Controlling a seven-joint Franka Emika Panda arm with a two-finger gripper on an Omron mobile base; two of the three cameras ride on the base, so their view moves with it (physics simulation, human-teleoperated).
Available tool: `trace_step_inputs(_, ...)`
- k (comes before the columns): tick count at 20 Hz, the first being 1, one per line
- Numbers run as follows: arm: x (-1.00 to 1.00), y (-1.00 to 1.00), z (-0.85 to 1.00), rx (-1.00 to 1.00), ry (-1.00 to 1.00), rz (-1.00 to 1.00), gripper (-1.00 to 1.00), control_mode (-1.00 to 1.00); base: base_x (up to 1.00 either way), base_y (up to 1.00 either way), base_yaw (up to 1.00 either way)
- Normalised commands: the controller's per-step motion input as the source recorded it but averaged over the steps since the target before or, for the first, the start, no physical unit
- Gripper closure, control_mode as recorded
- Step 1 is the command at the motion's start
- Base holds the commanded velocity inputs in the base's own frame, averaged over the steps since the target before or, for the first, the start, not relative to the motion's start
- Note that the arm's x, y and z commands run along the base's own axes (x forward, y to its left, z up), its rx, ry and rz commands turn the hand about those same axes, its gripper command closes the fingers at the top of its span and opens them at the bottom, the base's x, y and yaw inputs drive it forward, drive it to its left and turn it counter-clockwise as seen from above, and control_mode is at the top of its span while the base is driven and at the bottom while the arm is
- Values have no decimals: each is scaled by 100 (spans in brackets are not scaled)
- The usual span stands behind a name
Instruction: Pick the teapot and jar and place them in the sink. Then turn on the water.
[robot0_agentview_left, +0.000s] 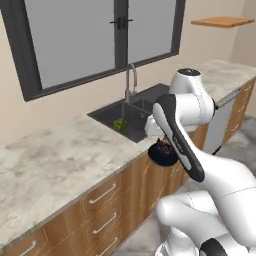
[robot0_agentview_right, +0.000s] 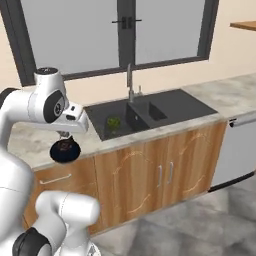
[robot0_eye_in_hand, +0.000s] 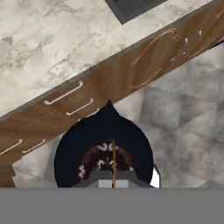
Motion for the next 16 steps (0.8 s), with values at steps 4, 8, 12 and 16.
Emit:
trace_step_inputs(4,0,0,0,0,0,0,100,100,54,3,49)
trace_step_inputs(8,0,0,0,0,0,0,100,100,34,-1,51)
trace_step_inputs(12,0,0,0,0,0,0,100,100,26,-24,42)
trace_step_inputs(16,0,0,0,0,0,0,100,100,46,-43,36)
